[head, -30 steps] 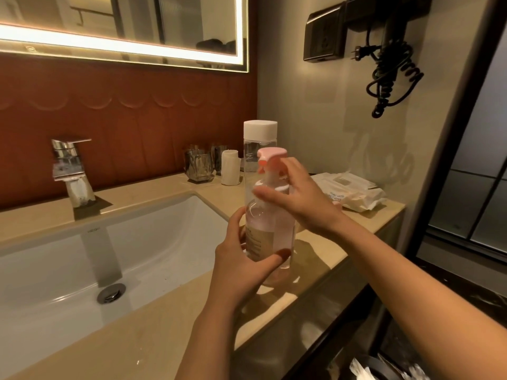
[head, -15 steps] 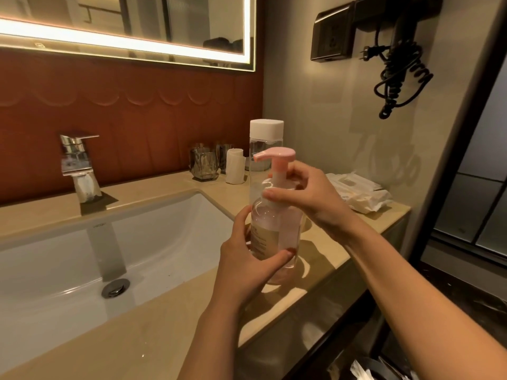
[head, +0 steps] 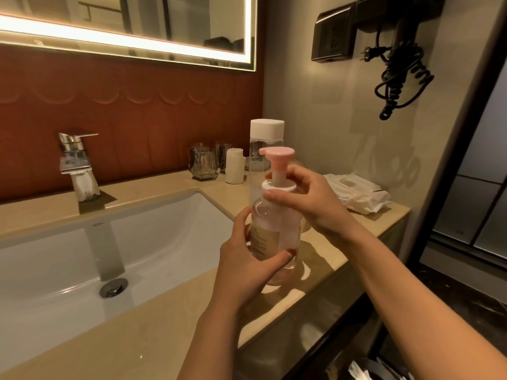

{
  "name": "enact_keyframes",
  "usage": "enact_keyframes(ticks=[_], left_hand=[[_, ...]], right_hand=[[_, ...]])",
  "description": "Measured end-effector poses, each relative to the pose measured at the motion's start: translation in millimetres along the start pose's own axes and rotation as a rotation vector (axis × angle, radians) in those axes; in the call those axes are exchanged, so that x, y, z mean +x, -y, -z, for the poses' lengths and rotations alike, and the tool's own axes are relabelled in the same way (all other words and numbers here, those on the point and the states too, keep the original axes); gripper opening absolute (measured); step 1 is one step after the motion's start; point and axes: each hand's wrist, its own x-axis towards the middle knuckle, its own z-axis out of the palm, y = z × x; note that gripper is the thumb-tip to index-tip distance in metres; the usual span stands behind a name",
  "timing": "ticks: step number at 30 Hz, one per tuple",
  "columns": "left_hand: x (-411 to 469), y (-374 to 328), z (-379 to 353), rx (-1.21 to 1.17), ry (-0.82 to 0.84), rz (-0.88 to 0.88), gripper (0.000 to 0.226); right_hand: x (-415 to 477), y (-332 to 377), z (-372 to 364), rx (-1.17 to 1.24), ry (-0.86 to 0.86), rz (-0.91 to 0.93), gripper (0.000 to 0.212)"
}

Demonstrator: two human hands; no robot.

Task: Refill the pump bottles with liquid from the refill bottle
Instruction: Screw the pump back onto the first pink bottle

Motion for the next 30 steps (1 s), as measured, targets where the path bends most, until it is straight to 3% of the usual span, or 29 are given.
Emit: enact_keyframes(ticks=[3,5,8,12,16,21,25,28,30], left_hand=[[0,1,-1,0.000,0.000,0.013,0.090],[0,1,-1,-0.003,-0.002,0.025,0.092],[0,0,-2,-0.013,0.002,0.029,0.091],[0,-2,-1,-0.025,0.003,-0.002,0.087],[0,-4,0,-0.020,0.006,-0.011,0.085],[-1,-4,1,-0.012,0.008,0.000,0.085],[0,-2,-1,-0.010,0.004,0.011,0.088],[-1,-4,0,-0.020,0.002,0.011,0.090],[-1,-5,0,-0.037,0.009,0.001,0.088]], right_hand=[[2,-5,-16,-0.131,-0.201,0.026,0.050],[4,-5,-19,-0.241,-0.248,0.026,0.056],[3,2,-12,-0.345,-0.095,-0.035,0.071],[-1,8,9,-0.038,0.238,-0.092,0.050],[-1,4,14,0.003,0.128,-0.048,0.046],[-7,3,5,0.033,-0.048,0.014,0.058],[-4,4,-5,-0.111,-0.123,0.011,0.059],[1,9,-4,-0.228,-0.042,-0.012,0.056],[3,13,2,-0.119,0.100,-0.060,0.043]])
